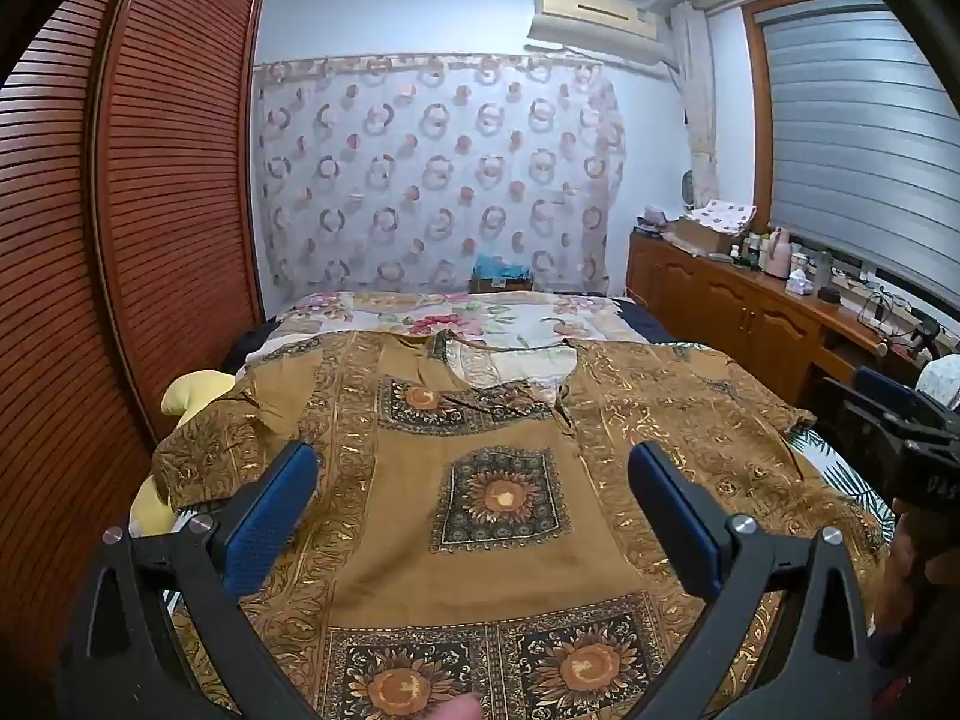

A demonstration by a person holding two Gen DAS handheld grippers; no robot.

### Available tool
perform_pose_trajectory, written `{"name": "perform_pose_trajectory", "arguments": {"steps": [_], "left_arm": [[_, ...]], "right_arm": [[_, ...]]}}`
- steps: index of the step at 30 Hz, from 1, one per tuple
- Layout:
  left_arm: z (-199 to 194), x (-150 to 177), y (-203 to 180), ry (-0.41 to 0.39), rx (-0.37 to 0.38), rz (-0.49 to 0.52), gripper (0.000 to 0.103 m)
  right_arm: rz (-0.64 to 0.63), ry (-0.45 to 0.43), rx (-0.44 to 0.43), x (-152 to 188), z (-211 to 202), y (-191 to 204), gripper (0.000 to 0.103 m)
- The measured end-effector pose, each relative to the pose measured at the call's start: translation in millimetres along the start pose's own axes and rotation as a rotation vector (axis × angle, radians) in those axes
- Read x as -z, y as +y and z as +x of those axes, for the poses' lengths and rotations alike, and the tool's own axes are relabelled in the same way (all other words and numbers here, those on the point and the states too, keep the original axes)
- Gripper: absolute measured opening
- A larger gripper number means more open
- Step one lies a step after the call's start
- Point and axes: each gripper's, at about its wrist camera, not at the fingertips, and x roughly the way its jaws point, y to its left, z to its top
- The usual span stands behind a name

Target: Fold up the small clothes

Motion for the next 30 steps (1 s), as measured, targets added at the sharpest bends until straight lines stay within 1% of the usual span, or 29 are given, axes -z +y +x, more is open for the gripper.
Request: {"name": "perform_pose_trajectory", "arguments": {"steps": [1, 2, 13, 15, 30], "left_arm": [[0.7, -0.2, -0.7, 0.001, -0.003, 0.003, 0.103], [-0.7, 0.4, 0.4, -0.014, 0.011, -0.011, 0.103], [-3.2, -1.7, -1.0, -0.014, 0.002, -0.01, 0.103], [-8.6, -6.9, 1.8, -0.02, 0.003, -0.014, 0.103], [-8.3, -5.4, 1.5, -0.025, 0.003, -0.017, 0.103]], "right_arm": [[0.0, -0.001, 0.0, -0.2, 0.0, 0.0, 0.103], [-0.001, -0.002, 0.001, -0.4, 0.1, 0.0, 0.103], [-0.01, -0.01, 0.003, -0.5, -1.0, -0.4, 0.103], [-0.009, -0.01, 0.003, -0.5, -1.0, -0.3, 0.103], [-0.013, -0.015, 0.0, 0.0, -2.6, 2.0, 0.103]]}}
